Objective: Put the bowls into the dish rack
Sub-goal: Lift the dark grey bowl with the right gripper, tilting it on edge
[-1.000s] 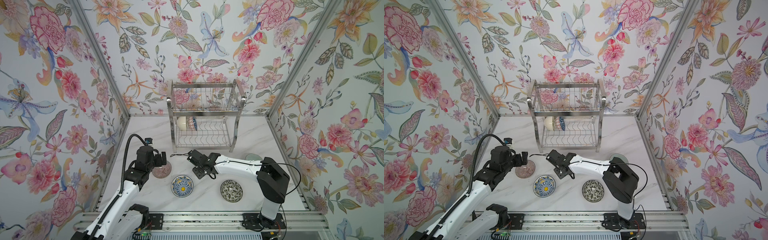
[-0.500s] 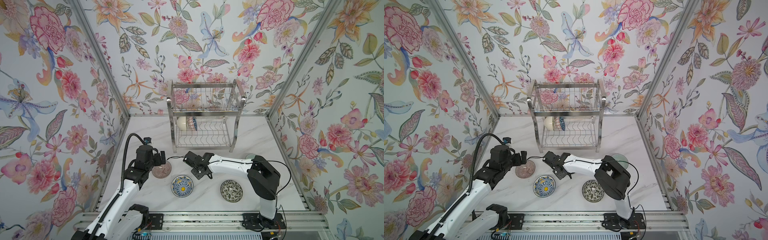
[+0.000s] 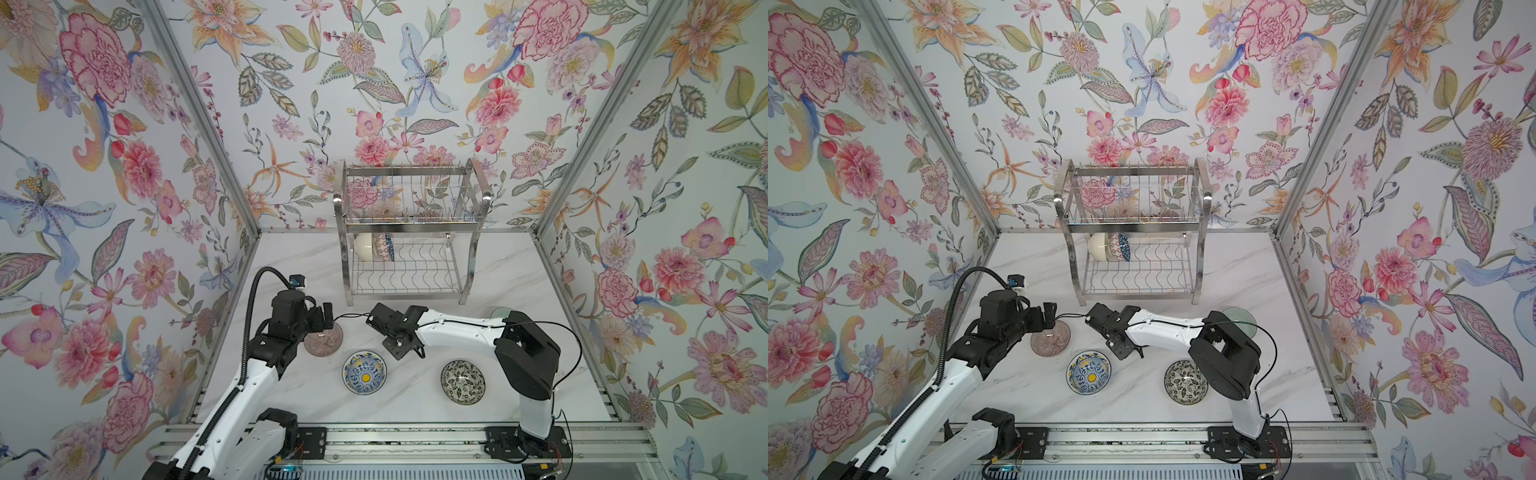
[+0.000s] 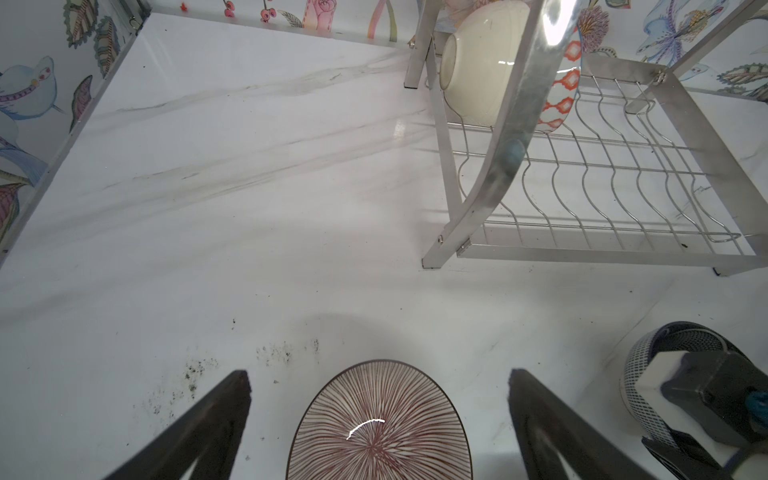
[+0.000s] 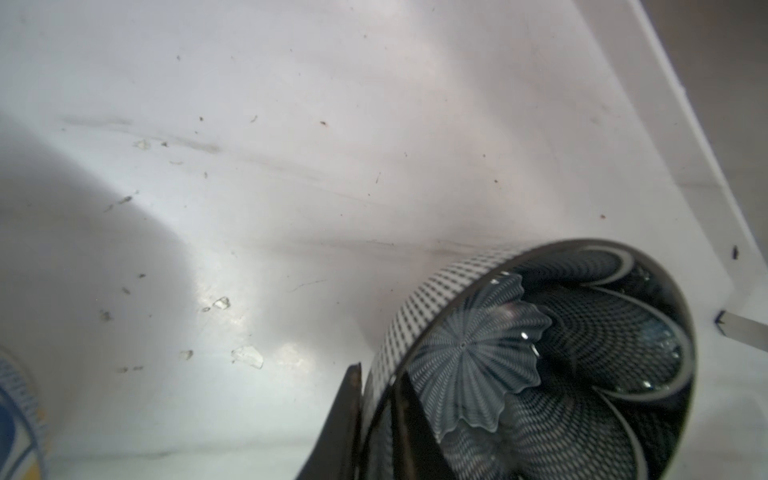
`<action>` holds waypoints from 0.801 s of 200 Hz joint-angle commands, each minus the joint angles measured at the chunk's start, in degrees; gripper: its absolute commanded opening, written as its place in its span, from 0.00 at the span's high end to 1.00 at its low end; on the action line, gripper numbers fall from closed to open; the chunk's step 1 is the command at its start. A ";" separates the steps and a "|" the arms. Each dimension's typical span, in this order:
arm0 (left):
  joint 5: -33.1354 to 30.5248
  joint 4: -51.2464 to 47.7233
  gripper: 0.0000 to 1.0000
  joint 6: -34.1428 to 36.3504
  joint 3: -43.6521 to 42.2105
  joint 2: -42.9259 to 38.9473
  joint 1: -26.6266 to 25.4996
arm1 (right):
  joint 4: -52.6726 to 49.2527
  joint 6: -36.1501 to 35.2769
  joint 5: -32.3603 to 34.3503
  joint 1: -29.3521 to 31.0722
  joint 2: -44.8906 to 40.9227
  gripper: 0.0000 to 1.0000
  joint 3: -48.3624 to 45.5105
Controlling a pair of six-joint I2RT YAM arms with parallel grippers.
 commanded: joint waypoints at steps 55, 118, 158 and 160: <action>11.27 6.41 0.01 2.99 -2.66 -4.31 0.39 | -1.61 0.84 1.14 -0.49 -2.34 0.96 0.96; 17.55 9.68 0.01 4.43 -5.24 -6.61 0.26 | 0.46 2.03 1.93 -0.37 -6.63 0.98 -0.71; 21.43 11.32 0.01 4.36 -5.97 -6.37 0.12 | 4.61 3.69 1.41 -0.35 -11.10 0.98 -4.02; 21.65 11.32 0.01 4.31 -5.97 -6.31 0.15 | 4.94 3.78 1.40 -0.37 -11.36 0.98 -4.33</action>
